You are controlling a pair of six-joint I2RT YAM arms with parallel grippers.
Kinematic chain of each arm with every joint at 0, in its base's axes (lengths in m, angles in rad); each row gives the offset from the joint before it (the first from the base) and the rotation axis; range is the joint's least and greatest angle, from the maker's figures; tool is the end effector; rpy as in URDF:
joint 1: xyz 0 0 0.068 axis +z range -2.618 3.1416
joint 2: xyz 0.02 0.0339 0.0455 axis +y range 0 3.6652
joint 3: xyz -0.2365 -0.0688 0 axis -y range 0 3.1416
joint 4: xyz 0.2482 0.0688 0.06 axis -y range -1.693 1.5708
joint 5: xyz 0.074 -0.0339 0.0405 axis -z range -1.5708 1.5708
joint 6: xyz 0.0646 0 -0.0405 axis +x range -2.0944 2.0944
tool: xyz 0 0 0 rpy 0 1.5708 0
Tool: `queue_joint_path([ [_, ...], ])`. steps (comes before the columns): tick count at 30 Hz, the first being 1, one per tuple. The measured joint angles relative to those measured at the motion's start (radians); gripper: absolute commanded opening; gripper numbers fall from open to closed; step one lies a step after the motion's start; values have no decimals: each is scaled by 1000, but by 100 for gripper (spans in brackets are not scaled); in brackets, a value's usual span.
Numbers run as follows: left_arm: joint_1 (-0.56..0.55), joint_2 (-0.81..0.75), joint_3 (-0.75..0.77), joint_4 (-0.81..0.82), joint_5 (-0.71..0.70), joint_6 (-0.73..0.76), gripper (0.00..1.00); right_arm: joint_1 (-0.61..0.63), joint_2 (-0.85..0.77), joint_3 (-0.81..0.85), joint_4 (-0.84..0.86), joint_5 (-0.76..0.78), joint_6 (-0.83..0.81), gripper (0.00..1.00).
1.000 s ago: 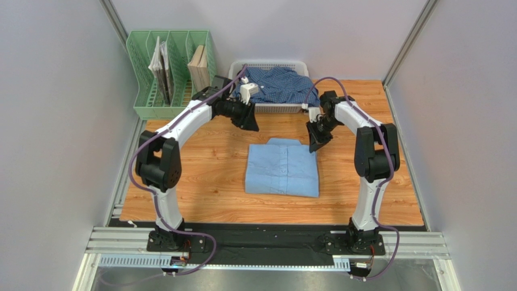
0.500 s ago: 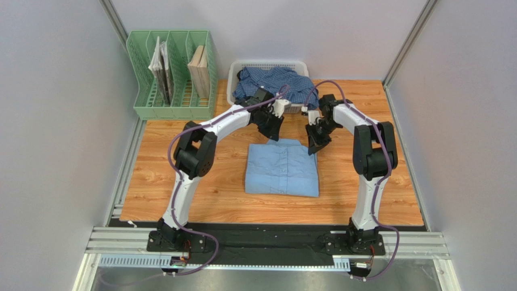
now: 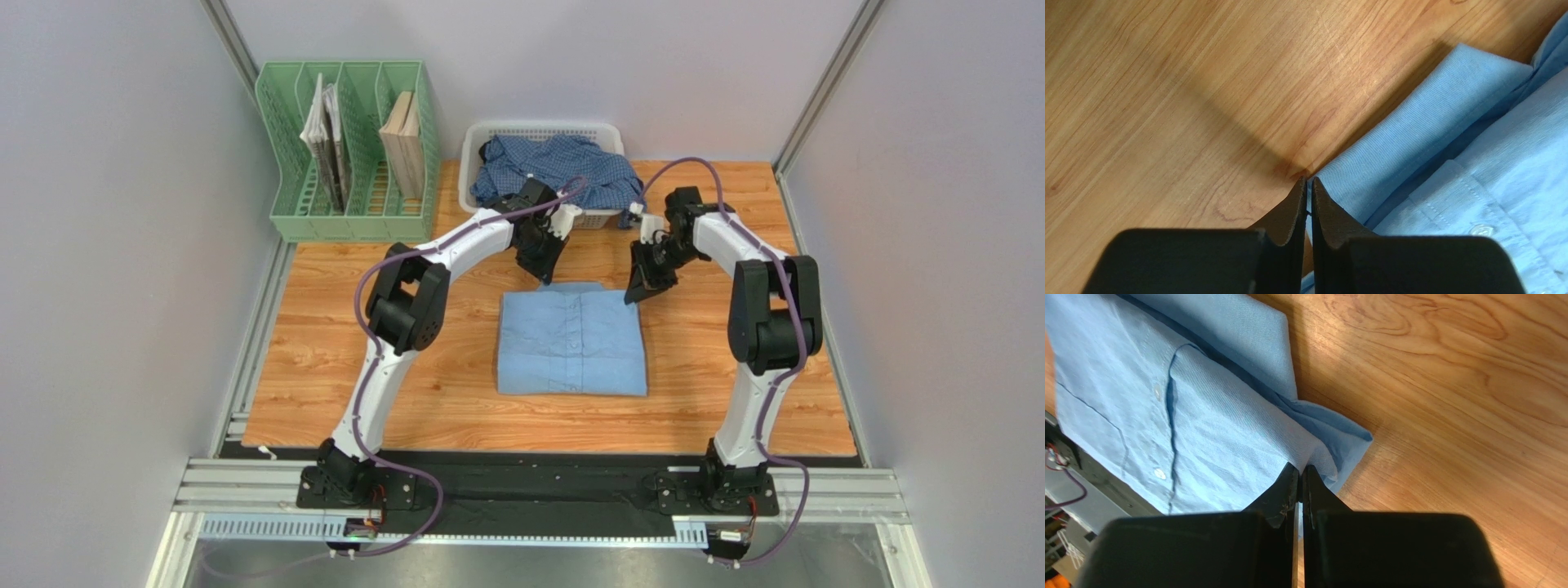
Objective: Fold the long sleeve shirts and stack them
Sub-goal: Fold the shirt
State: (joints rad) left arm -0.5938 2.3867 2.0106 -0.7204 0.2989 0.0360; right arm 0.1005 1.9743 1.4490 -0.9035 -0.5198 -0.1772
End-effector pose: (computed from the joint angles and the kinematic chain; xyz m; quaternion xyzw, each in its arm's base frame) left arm 0.4097 -0.2995 0.1194 0.3310 0.9031 -0.2031 0.1835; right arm 0.3710 0.0697 0.1297 -0.1515 0.9522 0.2535 0.0783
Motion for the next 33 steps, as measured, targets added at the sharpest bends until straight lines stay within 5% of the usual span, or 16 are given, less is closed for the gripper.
queue_joint_path([
  [11,0,0,2,-17,2,22,7,-34,-10,-45,91,-33,111,0],
  [13,0,0,3,-17,2,24,12,-33,-8,-67,115,-21,129,0],
  [16,1,0,7,-23,7,32,33,-33,14,-76,135,-21,159,3],
  [19,11,0,14,-38,27,47,55,-24,21,-77,145,-23,185,15],
  [20,18,-2,23,-48,40,54,74,-19,21,-77,148,-25,193,21],
  [21,25,-2,33,-56,50,60,77,-14,20,-77,154,-28,200,38],
  [22,37,-10,44,-61,63,66,99,-10,20,-77,156,-28,205,47],
  [27,109,-222,-1,-74,100,129,99,-22,-42,-77,125,-28,193,92],
  [33,129,-901,-401,72,200,163,99,-131,-335,-29,14,-98,83,95],
])
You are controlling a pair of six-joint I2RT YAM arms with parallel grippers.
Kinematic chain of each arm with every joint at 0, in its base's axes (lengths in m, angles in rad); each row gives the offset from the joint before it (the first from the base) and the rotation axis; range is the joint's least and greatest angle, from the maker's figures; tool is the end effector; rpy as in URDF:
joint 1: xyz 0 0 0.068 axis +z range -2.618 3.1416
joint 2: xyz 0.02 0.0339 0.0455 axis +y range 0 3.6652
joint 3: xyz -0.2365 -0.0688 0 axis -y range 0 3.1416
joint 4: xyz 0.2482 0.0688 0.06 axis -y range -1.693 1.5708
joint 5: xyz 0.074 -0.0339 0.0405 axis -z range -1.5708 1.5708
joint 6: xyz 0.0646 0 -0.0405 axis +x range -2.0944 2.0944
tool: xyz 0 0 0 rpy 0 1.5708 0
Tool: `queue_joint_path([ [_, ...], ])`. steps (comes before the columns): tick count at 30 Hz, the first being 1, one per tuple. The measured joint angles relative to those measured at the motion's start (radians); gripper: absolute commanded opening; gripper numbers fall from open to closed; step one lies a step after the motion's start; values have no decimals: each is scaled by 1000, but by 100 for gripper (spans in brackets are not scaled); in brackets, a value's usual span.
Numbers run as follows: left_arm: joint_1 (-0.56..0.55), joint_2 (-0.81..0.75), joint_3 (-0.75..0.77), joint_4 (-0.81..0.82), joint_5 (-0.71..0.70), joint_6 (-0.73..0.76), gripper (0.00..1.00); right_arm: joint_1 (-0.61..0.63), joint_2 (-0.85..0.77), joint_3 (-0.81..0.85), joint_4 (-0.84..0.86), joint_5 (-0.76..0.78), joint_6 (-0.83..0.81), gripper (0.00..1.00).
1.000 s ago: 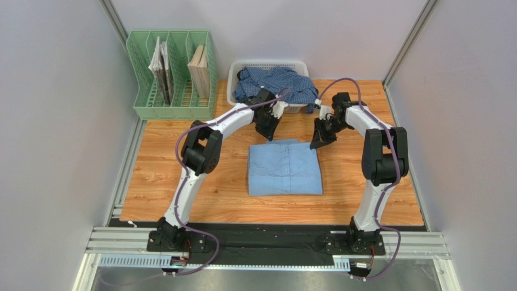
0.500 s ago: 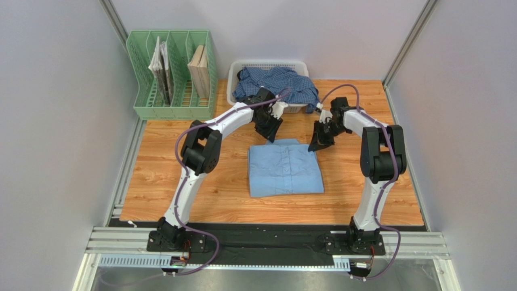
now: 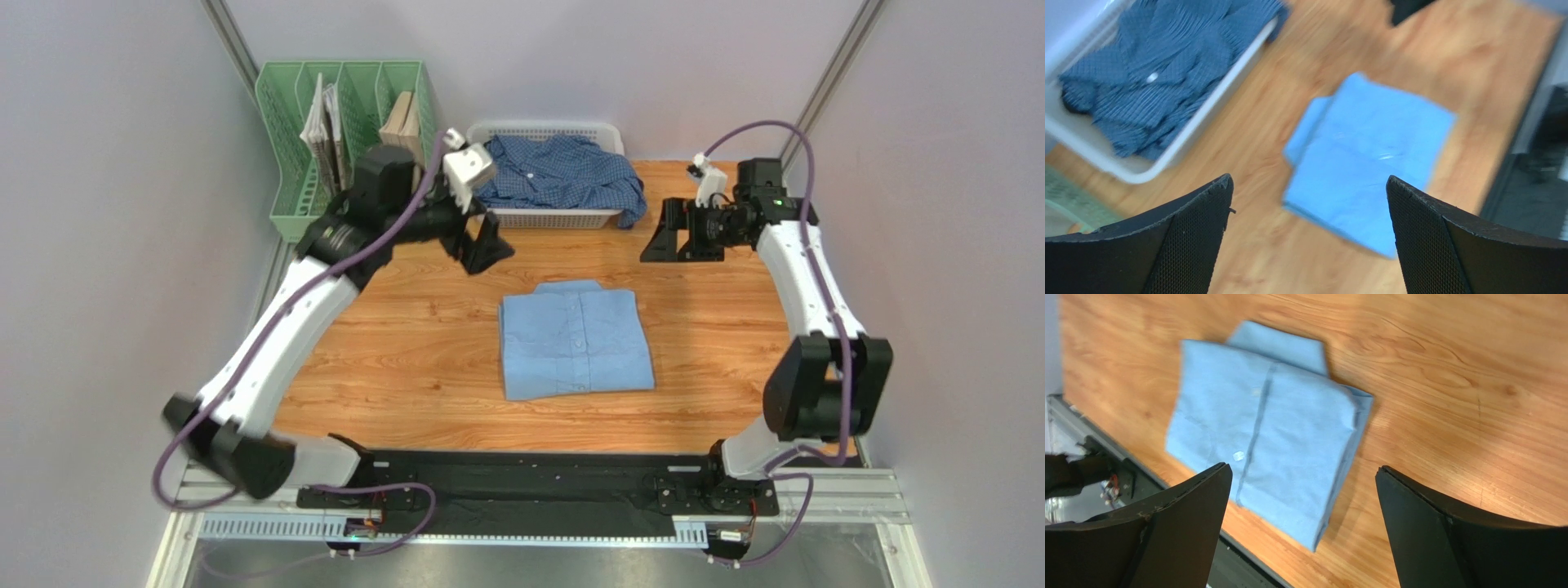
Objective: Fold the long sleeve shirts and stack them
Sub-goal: Fold the shirt
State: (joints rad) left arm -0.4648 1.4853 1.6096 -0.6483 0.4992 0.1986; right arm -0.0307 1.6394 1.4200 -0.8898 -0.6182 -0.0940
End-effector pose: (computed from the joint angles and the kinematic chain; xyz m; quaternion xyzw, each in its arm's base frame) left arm 0.3006 -0.1853 0.3740 0.3900 0.7533 -0.2763 0.4517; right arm 0.3489 0.0267 0.2406 -0.0989 0.9247 0.2820 0.2359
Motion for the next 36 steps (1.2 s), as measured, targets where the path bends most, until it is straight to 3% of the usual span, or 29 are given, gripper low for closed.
queue_joint_path([
  [2,-17,-220,-177,70,71,-53,98,-6,-90,13,-43,-80,-42,95],
  [5,-35,-396,-380,141,225,-181,99,44,-169,-48,-121,-236,-120,95],
  [9,-121,-372,-671,333,359,-404,99,143,-127,-224,-246,-378,-240,94],
  [13,-218,-195,-898,534,398,-636,97,180,18,-277,-374,-450,-363,93],
  [20,-245,72,-843,822,407,-854,94,181,229,-260,-434,-519,-515,89],
  [23,-231,192,-804,867,404,-891,93,181,326,-253,-437,-530,-525,89],
  [26,-183,268,-799,814,414,-871,91,181,385,-258,-378,-532,-451,90],
  [28,-124,306,-786,741,419,-830,92,181,385,-290,-248,-523,-328,91],
  [31,-31,354,-707,596,440,-752,91,184,371,-342,-82,-511,-148,92],
  [36,35,378,-570,446,427,-590,89,201,285,-413,118,-502,87,90],
])
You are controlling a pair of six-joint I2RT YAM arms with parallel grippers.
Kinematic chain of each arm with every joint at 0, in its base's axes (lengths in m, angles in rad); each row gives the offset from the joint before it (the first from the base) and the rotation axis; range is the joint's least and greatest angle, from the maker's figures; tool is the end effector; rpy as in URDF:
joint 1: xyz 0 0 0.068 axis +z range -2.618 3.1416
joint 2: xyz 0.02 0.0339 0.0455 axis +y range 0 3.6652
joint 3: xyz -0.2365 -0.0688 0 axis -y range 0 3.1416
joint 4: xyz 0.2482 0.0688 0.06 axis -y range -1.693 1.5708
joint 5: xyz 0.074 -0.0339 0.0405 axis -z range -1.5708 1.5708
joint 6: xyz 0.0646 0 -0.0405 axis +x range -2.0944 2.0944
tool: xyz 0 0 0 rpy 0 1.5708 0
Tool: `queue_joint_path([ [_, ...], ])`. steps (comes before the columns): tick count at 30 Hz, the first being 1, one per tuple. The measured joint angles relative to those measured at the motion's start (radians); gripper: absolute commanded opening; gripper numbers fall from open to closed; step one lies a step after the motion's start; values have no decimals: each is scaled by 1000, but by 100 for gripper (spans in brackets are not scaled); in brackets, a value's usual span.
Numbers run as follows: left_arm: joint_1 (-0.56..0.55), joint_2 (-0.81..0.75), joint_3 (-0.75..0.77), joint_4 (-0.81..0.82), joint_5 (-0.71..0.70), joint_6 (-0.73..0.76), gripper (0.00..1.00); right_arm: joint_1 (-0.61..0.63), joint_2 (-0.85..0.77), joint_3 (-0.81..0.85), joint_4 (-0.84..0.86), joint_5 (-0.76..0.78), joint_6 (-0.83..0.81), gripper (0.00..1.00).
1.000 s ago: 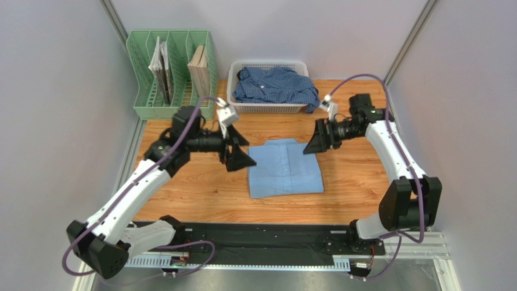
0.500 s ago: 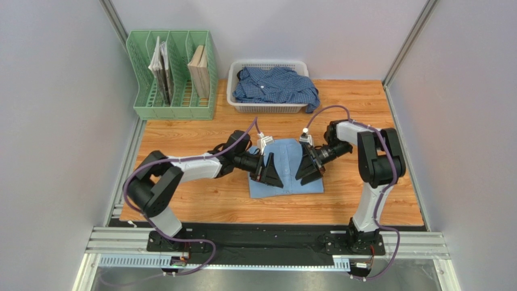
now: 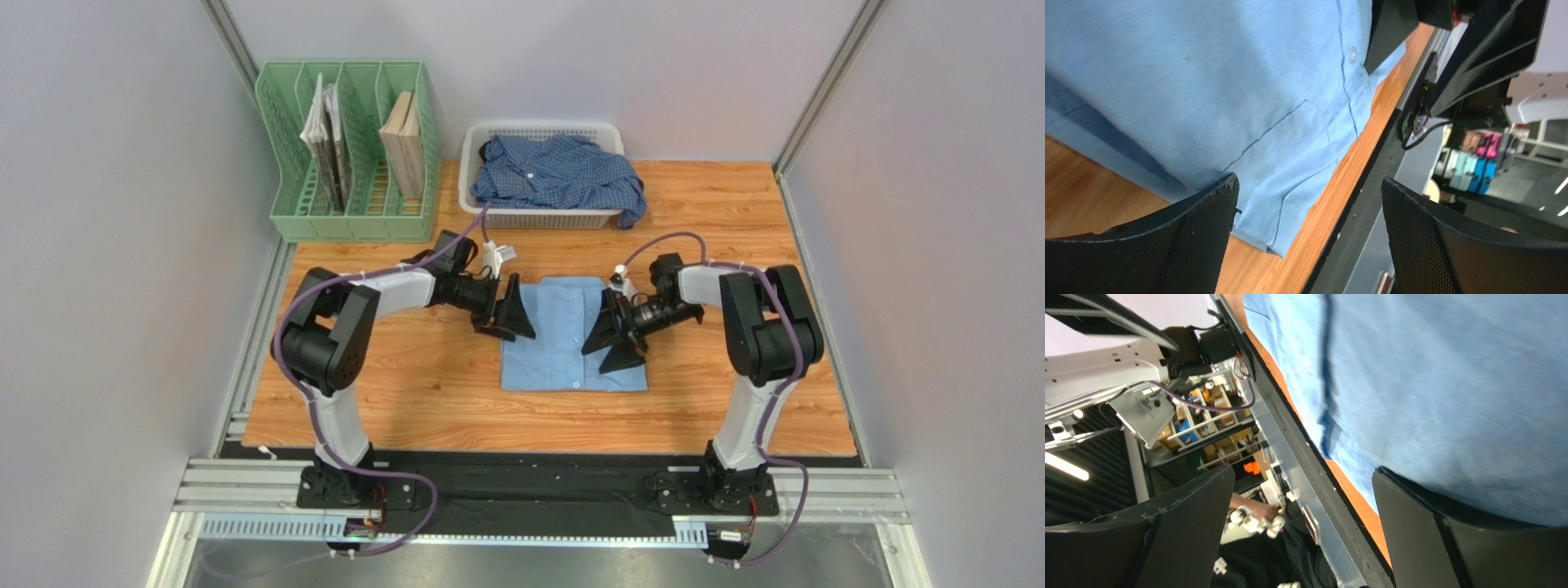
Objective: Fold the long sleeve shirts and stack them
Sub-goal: Fold the shirt
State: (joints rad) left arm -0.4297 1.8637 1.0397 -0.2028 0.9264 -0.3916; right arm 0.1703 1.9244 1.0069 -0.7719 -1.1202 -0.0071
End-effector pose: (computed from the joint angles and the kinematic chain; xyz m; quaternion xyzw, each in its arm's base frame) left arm 0.3051 -0.1966 0.1020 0.1364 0.8593 -0.4906 0.0486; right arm 0.2743 0.1062 0.0733 0.0436 -0.8452 -0.5245 0.0933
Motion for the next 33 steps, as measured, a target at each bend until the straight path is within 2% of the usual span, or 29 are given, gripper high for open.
queue_joint_path([
  [4,-11,-77,0,-79,37,94,87,1,-109,8,44,10,63,86],
  [9,-74,-179,69,-121,50,131,84,-18,-169,148,36,39,29,63],
  [10,-93,-166,110,-119,50,126,82,-21,-152,190,35,47,14,57],
  [13,-128,-67,227,-82,51,90,77,-26,-46,301,31,67,-23,48],
  [19,-67,188,289,-47,29,9,73,-28,209,381,32,110,-38,43],
  [23,-3,265,281,-62,53,-51,70,-29,275,417,14,77,-13,40],
  [27,1,236,230,-53,50,-68,69,-14,272,407,14,81,-4,37],
  [31,-1,187,196,-123,21,-31,68,0,165,211,61,78,43,38],
  [33,8,161,200,-170,-12,10,68,5,85,110,34,95,40,44],
])
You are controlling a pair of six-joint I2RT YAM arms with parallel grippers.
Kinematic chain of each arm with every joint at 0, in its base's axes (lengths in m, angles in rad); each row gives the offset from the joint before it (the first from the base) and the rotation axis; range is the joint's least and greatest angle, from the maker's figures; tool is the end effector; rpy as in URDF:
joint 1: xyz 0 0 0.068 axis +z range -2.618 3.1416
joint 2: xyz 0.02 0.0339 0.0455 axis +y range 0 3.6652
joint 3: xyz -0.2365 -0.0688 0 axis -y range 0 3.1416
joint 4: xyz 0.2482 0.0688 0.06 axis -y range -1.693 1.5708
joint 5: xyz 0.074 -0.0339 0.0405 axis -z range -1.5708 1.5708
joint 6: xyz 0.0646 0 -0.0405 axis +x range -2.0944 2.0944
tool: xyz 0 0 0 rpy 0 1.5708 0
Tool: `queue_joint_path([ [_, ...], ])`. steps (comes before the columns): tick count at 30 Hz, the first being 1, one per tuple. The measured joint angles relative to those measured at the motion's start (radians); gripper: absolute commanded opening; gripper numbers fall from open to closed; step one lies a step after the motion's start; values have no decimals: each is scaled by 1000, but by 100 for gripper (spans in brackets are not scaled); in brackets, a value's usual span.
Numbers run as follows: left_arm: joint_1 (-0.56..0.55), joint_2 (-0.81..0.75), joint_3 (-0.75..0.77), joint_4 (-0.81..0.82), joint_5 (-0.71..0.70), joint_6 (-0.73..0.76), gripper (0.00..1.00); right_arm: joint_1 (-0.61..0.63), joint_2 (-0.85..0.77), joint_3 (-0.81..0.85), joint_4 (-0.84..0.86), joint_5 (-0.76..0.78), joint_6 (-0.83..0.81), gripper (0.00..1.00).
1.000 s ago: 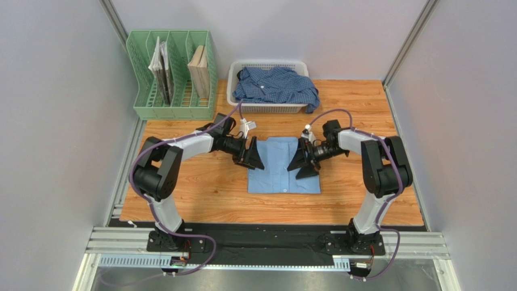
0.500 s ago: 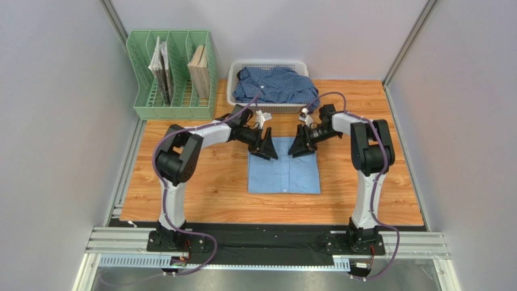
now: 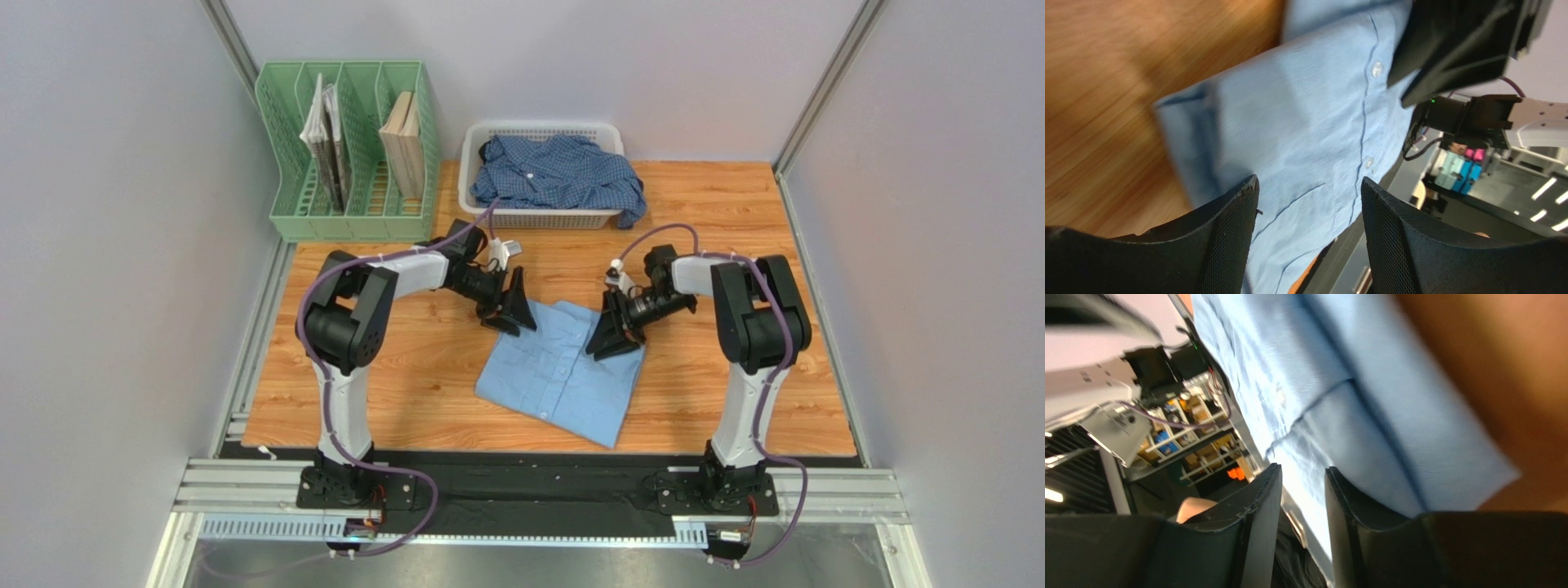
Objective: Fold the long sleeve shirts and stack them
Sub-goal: Fold the shirt
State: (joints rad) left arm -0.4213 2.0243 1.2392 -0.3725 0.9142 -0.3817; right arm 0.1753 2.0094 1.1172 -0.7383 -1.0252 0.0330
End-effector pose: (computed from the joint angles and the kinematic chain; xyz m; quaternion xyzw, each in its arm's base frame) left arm 0.3324 -0.2050 0.0892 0.1079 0.8763 -0.4695 0.0006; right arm 0.3020 0.1096 0.0647 0.0473 -0.8699 -0.4849 0.0768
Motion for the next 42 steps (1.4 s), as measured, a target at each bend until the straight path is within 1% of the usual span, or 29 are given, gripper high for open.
queue_joint_path([
  [2,19,-29,9,-46,-31,40,68,1,-65,-23,-56,25,-27,51],
  [3,26,-53,12,-68,-45,61,68,1,-103,-15,-74,48,-48,59],
  [4,32,-76,12,-84,-57,79,68,0,-139,4,-88,71,-72,64],
  [5,36,-103,13,-105,-68,98,68,-2,-173,40,-105,98,-99,69],
  [6,36,-128,17,-127,-79,118,68,-4,-195,89,-114,128,-124,79],
  [7,32,-143,26,-148,-85,137,68,-5,-205,132,-113,152,-144,84],
  [8,25,-149,38,-164,-88,152,68,-6,-208,179,-113,176,-169,86],
  [10,13,-148,56,-180,-95,172,68,-6,-182,276,-124,224,-218,100],
  [15,-2,-137,58,-208,-105,195,76,-2,5,459,-221,293,-357,100],
  [18,-1,-137,51,-210,-105,209,80,11,98,491,-280,326,-428,100],
  [20,1,-137,38,-211,-104,215,82,25,130,498,-319,339,-466,100],
  [23,9,-137,13,-212,-103,220,84,48,134,515,-359,337,-509,100],
  [27,32,-139,-10,-215,-103,224,84,97,146,518,-391,323,-562,93],
  [29,47,-142,-14,-215,-103,224,84,116,159,518,-408,304,-570,91],
  [32,63,-151,-15,-214,-101,224,84,135,176,519,-435,268,-581,83],
  [33,65,-154,-15,-213,-100,224,84,137,188,523,-447,252,-581,77],
  [35,68,-159,-15,-212,-96,223,84,138,210,534,-465,225,-583,69],
  [36,68,-162,-15,-211,-96,223,84,138,223,541,-475,211,-584,61],
  [38,68,-167,-15,-211,-93,223,84,134,245,550,-488,191,-586,52],
  [39,68,-169,-15,-211,-92,223,84,132,253,552,-492,186,-590,40],
  [40,68,-171,-15,-211,-89,223,84,130,261,551,-496,183,-592,33],
  [41,69,-172,-15,-211,-88,222,85,130,262,549,-496,185,-598,24],
  [42,70,-173,-15,-211,-86,222,85,130,262,543,-495,187,-605,4],
])
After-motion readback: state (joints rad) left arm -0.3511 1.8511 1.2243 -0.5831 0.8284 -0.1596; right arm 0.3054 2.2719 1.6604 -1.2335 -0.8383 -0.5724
